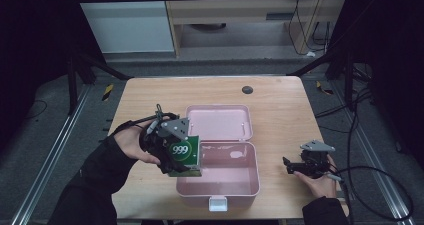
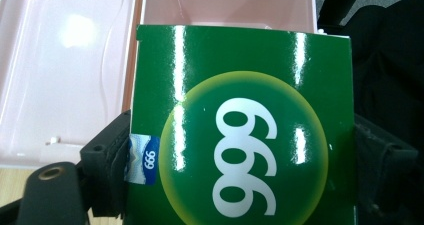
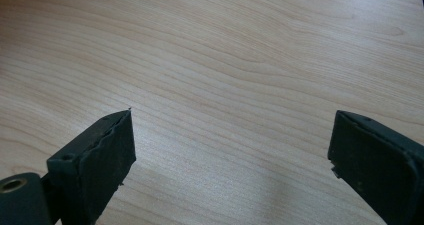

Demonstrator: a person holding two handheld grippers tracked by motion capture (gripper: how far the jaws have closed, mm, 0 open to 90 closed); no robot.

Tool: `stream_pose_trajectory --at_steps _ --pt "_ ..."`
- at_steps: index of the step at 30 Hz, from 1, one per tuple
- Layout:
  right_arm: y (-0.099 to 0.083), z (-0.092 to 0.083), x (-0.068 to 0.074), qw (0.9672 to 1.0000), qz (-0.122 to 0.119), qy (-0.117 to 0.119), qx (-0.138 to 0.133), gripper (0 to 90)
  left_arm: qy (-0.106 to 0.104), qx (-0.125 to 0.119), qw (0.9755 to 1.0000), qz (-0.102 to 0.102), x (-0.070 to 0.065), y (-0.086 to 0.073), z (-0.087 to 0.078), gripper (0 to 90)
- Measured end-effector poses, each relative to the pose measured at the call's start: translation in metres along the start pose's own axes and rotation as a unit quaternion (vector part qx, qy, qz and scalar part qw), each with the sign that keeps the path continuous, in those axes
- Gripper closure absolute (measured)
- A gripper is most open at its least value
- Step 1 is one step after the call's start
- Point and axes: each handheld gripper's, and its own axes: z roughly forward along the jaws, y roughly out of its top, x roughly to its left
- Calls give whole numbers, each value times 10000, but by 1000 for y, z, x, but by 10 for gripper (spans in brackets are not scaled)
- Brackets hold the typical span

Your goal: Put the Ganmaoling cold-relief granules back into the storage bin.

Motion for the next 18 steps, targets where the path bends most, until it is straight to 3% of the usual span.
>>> stream_pose_trajectory --at_steps 18 --pt "0 1 1 10000 -29 12 39 51 -108 25 9999 102 7 19 25 143"
